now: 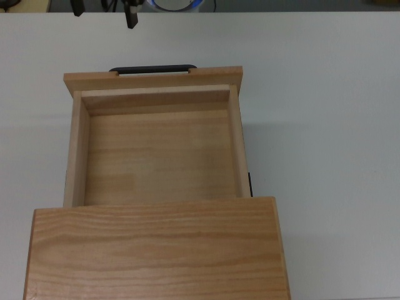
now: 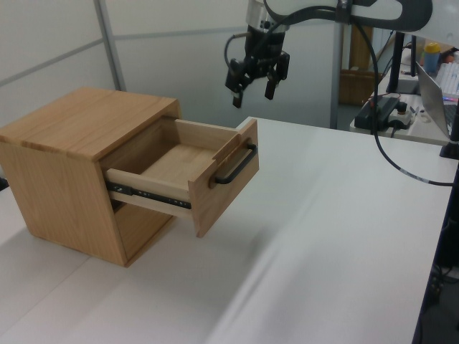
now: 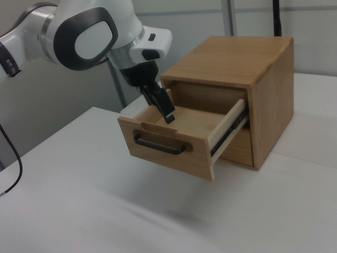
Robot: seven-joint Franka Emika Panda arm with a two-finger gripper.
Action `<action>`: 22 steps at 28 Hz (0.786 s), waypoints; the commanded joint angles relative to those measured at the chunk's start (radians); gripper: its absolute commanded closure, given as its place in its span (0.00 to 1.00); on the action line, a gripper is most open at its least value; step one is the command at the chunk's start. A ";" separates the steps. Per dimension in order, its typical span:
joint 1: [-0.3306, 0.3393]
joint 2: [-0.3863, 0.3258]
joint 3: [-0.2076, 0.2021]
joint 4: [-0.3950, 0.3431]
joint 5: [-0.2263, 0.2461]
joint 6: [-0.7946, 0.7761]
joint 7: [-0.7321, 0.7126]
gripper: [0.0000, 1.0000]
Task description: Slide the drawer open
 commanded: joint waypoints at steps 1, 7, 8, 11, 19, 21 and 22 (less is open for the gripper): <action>-0.001 -0.005 -0.001 0.002 -0.002 -0.087 -0.231 0.00; 0.006 0.001 0.028 -0.006 -0.062 -0.196 -0.340 0.00; 0.006 0.003 0.037 -0.006 -0.076 -0.208 -0.349 0.00; 0.005 0.009 0.086 -0.022 -0.143 -0.222 -0.370 0.00; -0.009 0.006 0.131 -0.026 -0.148 -0.226 -0.355 0.00; -0.008 0.009 0.132 -0.024 -0.145 -0.225 -0.352 0.00; -0.009 0.011 0.134 -0.024 -0.145 -0.225 -0.343 0.00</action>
